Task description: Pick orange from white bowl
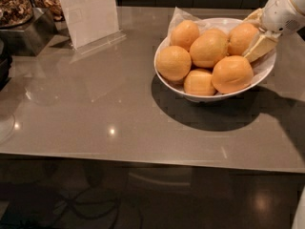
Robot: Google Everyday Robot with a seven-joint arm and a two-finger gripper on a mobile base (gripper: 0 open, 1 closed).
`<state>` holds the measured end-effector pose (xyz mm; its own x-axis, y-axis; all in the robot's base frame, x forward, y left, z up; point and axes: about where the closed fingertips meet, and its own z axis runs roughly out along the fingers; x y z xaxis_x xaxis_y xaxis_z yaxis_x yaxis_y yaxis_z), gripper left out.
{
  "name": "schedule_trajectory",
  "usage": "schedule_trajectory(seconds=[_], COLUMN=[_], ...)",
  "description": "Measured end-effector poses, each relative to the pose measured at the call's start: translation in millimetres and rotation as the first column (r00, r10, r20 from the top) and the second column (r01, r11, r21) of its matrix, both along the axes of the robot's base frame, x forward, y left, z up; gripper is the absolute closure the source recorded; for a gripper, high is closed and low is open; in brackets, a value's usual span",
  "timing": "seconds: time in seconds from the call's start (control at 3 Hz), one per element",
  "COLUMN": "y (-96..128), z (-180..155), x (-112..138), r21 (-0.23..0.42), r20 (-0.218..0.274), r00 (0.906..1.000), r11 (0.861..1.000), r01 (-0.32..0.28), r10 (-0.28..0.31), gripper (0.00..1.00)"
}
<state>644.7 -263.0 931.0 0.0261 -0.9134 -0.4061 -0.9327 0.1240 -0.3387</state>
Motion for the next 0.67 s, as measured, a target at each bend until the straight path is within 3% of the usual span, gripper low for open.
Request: schedule_trajectory(seconds=[0.33,0.67], y=[-5,-9], z=[12,44], x=[-4,-16], r21=[0.011,0.067], r20=[0.023,0.094], r00=[0.9979,0.9891], r11=[0.998,0.992], r01=[0.061,0.108], r10=[-0.061,-0.114], gripper=[0.93,1.0])
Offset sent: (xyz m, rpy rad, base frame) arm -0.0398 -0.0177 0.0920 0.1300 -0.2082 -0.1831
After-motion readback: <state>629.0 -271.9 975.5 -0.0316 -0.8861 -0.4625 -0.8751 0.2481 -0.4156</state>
